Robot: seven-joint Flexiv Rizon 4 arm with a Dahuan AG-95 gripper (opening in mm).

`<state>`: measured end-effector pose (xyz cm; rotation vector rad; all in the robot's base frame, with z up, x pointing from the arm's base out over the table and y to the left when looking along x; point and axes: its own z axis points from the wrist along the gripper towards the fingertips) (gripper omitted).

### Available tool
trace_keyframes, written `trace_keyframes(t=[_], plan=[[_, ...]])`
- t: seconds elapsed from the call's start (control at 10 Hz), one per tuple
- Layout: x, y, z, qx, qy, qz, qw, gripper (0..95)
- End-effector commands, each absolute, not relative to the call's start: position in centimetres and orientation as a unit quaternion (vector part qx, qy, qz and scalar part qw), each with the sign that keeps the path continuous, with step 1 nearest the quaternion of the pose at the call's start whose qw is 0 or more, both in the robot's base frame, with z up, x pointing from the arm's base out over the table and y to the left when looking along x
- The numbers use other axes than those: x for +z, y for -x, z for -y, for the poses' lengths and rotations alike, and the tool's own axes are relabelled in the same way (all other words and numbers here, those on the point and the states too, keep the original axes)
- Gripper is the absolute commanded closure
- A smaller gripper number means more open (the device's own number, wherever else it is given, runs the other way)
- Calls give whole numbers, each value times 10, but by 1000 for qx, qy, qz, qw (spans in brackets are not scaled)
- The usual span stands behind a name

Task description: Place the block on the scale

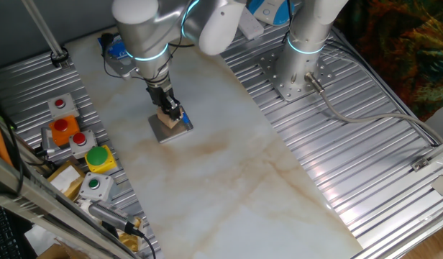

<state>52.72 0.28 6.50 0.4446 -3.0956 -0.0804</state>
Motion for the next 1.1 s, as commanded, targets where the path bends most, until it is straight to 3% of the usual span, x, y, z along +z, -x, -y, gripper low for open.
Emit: trace_keyframes(t=[0.1, 1.1], plan=[[66, -529, -3, -25, -142, 990, 5, 950], [58, -532, -2, -29, -156, 987, 1, 950]])
